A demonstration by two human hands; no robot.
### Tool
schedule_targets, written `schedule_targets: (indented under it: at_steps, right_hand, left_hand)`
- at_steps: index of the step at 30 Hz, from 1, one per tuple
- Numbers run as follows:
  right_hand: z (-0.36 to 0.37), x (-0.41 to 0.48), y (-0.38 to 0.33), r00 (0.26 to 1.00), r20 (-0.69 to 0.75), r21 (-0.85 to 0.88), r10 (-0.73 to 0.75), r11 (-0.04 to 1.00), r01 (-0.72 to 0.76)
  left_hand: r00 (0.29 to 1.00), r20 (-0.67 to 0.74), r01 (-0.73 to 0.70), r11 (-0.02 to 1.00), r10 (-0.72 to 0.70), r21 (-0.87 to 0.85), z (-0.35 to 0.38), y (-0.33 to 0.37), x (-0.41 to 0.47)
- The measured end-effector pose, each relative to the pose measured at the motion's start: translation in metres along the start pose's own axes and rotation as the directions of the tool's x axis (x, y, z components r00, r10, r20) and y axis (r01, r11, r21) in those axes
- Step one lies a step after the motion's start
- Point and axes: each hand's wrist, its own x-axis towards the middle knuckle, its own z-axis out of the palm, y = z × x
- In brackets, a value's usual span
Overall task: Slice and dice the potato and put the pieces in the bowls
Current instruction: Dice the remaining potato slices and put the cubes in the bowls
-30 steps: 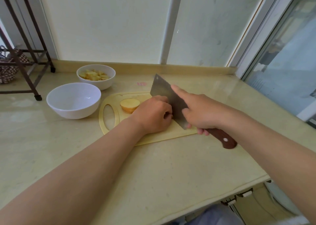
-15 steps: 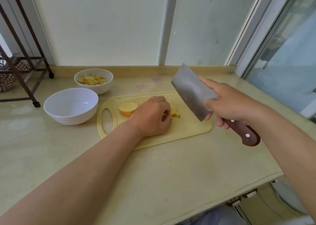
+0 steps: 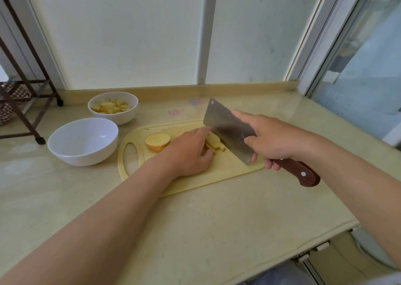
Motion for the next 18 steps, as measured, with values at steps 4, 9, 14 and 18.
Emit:
schedule_targets:
  at_steps: [4, 9, 14, 18]
  right_hand:
    - [0.004, -0.003, -0.006, 1.0, 0.007, -0.041, -0.014, 0.999, 0.014]
    - [0.004, -0.008, -0.003, 1.0, 0.003, -0.049, -0.019, 0.999, 0.019]
    - [0.001, -0.006, 0.0, 0.999, -0.007, -0.065, -0.031, 0.997, 0.031]
    - [0.0, -0.003, -0.001, 0.999, 0.0, -0.088, -0.048, 0.995, 0.047]
  left_hand:
    - [0.999, -0.044, -0.001, 1.0, 0.001, -0.014, 0.001, -0.001, 0.0]
    - [0.995, -0.096, -0.025, 0.999, 0.023, -0.021, 0.001, -0.001, -0.001]
    - [0.98, -0.196, -0.033, 0.999, 0.027, -0.027, 0.003, 0.003, -0.002]
    - [0.984, -0.18, -0.014, 0.999, 0.008, -0.034, 0.002, 0.009, -0.002]
